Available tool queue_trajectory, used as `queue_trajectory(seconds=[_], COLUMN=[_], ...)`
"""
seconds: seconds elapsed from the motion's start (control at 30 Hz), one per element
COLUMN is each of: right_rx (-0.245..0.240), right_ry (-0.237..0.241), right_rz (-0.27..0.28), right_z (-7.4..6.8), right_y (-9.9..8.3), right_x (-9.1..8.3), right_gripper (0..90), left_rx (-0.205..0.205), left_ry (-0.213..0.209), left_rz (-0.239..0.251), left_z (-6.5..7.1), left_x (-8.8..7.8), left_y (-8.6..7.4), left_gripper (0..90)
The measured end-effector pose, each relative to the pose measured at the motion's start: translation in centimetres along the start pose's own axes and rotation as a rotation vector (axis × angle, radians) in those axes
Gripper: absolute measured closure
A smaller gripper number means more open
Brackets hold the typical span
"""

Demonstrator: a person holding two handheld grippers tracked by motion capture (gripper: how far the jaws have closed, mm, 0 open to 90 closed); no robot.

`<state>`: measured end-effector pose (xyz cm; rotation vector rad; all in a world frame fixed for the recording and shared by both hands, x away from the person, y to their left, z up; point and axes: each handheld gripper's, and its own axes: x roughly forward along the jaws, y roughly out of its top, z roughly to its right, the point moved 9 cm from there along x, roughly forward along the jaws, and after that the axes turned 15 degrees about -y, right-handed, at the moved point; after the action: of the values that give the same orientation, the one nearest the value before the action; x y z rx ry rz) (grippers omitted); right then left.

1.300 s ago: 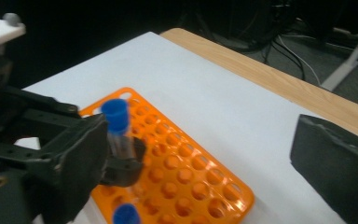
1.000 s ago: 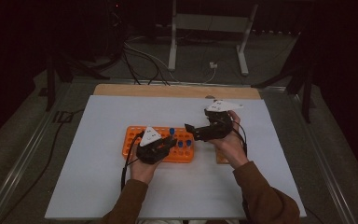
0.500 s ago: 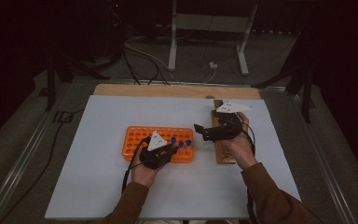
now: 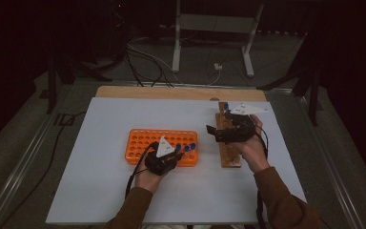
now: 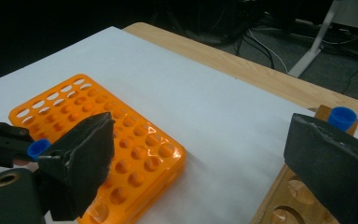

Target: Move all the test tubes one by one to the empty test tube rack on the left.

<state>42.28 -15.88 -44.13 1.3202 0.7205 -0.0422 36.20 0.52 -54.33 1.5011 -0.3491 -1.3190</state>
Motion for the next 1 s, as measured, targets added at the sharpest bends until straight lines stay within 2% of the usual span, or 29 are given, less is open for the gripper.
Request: queue_trajectory(seconds=[0.23,0.37,0.57,0.83,1.0], right_rx=[-0.001,0.001,0.003,0.011,0.02], right_ry=[-0.003,-0.004,-0.001,0.001,0.002], right_rz=[-0.002,-0.004,-0.004,0.003,0.011], right_z=[0.2,0.2,0.2,0.2,0.3], right_y=[0.0,-0.1,-0.1,0.0,0.2], right_x=[0.1,0.2,0.3,0.1,-0.1], right_gripper=[8.5,8.6,8.6,8.6,8.6], left_rx=[-0.009,-0.029,-0.047,-0.07,-0.081], left_ry=[-0.004,-0.014,-0.024,-0.051,-0.077], left_rz=[0.001,0.006,0.01,0.07,0.11], left_z=[0.1,0.1,0.1,0.0,-0.1], left_x=[-0.1,-0.2,-0.5,-1.7,-2.6], left_y=[-0.1,-0.1,-0.1,0.6,1.1], left_gripper=[77.7,76.3,65.9,52.4,49.5])
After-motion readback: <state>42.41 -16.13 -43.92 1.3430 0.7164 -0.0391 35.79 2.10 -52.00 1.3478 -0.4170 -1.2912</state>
